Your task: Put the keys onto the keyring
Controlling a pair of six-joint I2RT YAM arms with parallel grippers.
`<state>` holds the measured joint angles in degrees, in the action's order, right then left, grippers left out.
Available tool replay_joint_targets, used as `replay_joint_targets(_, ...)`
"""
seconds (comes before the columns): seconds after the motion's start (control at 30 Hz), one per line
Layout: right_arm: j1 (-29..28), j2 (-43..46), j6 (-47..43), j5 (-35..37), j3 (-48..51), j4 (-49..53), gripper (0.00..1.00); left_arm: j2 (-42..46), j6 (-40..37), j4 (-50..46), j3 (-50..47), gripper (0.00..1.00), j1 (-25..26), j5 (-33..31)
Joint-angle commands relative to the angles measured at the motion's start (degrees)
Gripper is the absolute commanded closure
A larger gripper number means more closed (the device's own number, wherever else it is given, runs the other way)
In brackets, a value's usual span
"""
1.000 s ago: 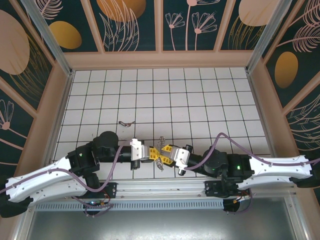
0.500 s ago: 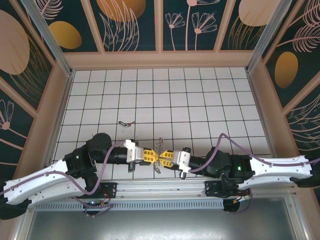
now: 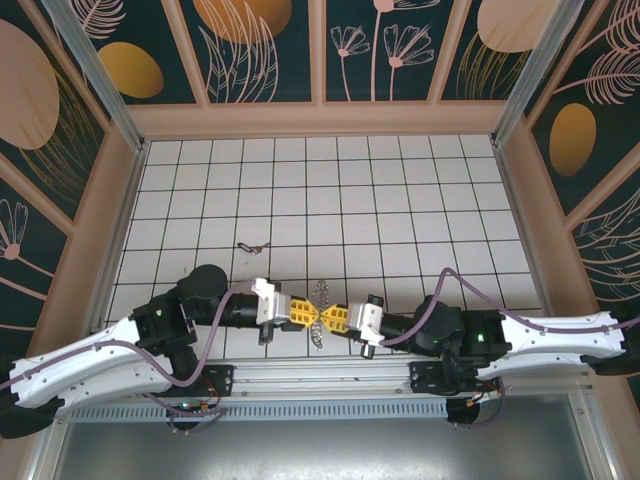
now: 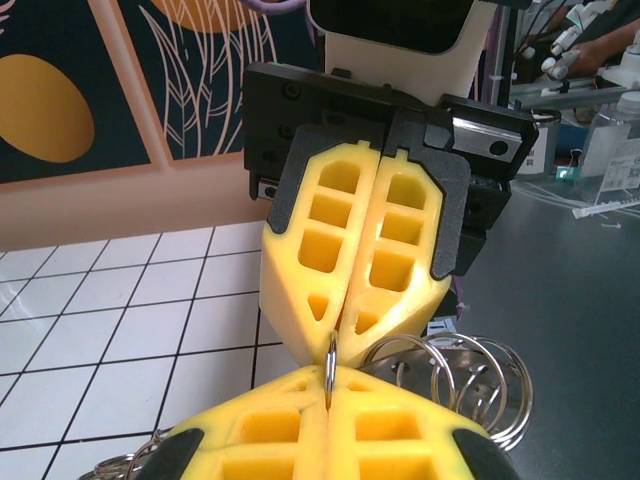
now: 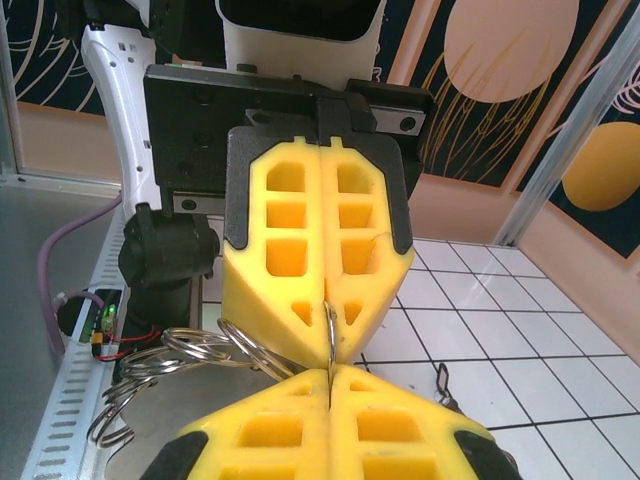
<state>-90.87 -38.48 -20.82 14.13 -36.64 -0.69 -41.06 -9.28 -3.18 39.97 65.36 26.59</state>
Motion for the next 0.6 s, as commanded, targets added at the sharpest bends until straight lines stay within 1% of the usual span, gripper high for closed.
replay_joint_targets(0.0, -0.10, 0.22, 0.42, 2.77, -0.28, 1.06, 1.00, -0.52, 0.43, 1.95, 1.75, 0.94, 0.35, 0.38)
replay_joint_targets(0.17, -0.13, -1.73, 0.74, 5.19, -2.65, 5.35, 1.00, -0.86, -0.06, -0.86, 2.49, 0.91, 0.38, -1.41)
replay_joint_targets(0.37, -0.11, -4.05, 0.77, 5.89, -3.78, 6.91, 1.00, -0.78, -0.23, -1.25, 2.90, 0.89, 0.38, -0.89)
replay_joint_targets(0.43, -0.10, -4.05, 0.78, 6.26, -4.17, 7.53, 1.00, -0.78, -0.47, -1.60, 3.10, 0.83, 0.38, -0.75)
replay_joint_targets(0.57, -0.14, -4.16, 0.45, 6.46, -5.06, 8.66, 1.00, -0.69, -0.41, -2.02, 3.02, 0.76, 0.36, -0.80)
